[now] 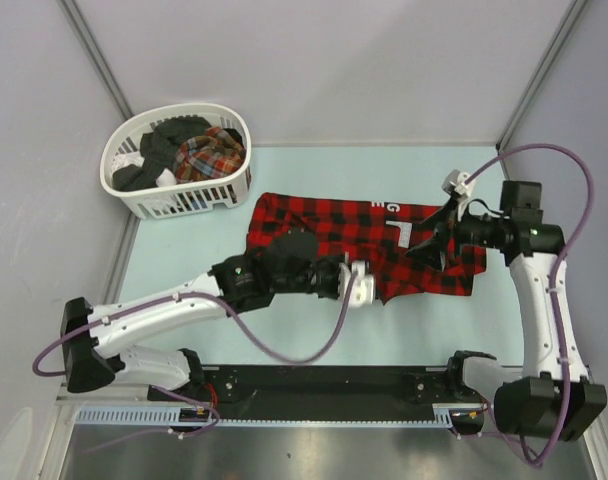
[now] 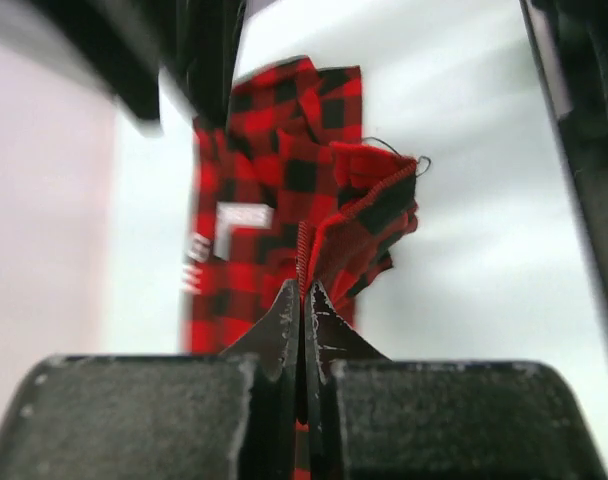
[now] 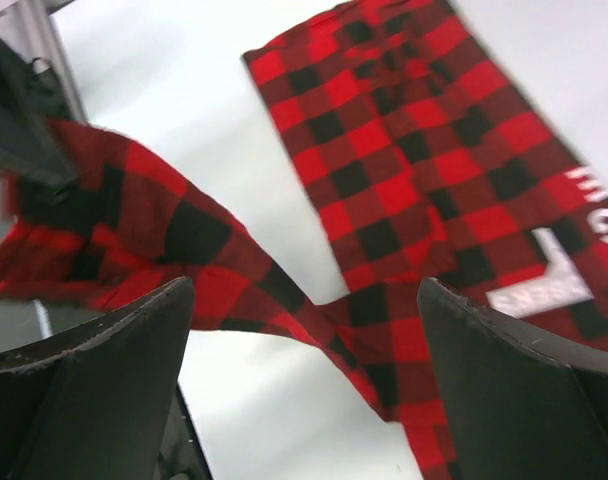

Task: Fold and stack the long sleeve shirts
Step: Fold the shirt

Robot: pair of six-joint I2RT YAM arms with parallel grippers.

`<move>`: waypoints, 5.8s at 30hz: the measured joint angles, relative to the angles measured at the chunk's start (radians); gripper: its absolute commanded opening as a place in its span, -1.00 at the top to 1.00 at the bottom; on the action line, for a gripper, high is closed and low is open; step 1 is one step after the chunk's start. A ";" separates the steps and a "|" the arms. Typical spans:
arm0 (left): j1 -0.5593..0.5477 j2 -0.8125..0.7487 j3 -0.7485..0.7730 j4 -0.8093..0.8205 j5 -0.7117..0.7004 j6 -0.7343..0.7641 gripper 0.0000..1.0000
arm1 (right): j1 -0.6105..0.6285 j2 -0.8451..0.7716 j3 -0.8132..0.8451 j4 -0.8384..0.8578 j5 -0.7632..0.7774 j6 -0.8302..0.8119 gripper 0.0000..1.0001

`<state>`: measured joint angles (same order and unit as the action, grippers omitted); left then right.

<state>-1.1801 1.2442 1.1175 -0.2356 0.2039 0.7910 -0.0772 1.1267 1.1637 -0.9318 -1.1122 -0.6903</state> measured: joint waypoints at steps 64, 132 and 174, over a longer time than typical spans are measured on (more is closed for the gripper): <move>0.803 0.533 0.040 -0.174 0.246 -0.748 0.03 | -0.016 0.460 0.509 0.472 0.351 -0.108 1.00; 1.011 0.375 -0.014 0.016 0.414 -0.889 -0.92 | 0.534 0.768 0.497 0.716 1.035 0.019 1.00; 1.162 0.338 0.001 -0.238 0.552 -0.460 -0.72 | 0.637 0.689 0.322 0.423 0.871 0.605 -0.43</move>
<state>-0.0181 1.5818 1.1187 -0.4732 0.7563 0.3305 0.5594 1.8156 1.4857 -0.5087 -0.2413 -0.0849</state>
